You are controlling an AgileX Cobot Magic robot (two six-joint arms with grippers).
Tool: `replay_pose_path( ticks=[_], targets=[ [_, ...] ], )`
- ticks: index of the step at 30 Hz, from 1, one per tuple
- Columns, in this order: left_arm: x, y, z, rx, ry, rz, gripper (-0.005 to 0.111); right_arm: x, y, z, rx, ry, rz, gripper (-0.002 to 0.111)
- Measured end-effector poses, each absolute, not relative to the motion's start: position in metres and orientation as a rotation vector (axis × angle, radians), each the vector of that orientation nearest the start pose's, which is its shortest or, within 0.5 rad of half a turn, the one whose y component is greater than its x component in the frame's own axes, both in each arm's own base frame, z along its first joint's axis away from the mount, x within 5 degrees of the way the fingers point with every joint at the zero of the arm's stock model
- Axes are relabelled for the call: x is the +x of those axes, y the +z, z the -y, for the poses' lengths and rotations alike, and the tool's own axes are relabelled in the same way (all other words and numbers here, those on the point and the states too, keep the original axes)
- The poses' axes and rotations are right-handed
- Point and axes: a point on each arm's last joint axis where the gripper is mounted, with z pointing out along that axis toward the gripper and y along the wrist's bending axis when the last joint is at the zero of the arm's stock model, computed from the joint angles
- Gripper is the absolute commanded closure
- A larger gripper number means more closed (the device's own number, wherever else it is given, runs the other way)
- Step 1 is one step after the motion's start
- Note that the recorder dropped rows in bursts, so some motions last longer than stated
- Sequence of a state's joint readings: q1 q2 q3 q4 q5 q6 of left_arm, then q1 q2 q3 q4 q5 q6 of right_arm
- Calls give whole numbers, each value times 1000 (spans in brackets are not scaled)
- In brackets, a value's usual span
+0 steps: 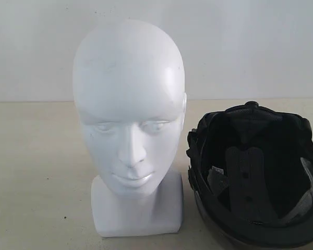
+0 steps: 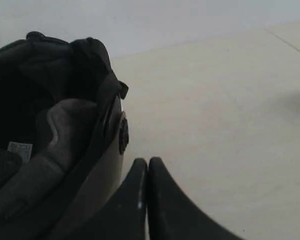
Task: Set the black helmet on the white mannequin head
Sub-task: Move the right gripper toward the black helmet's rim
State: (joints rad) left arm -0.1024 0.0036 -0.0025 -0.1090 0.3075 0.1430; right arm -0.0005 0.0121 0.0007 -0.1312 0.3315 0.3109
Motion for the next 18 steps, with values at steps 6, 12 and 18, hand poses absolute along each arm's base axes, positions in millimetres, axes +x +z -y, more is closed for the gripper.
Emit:
replay_pose_path(
  ticks=[6,12,18],
  targets=[
    [54,186,9,150,-75,-1785,102,57,200,2,150,111,-1623,108],
    [54,186,9,150,-75,-1785,102,56,221,-1,102,145,-1395,108],
    [54,186,9,150,-75,-1785,102,43,258,-5,50,216,-1017,108]
  ],
)
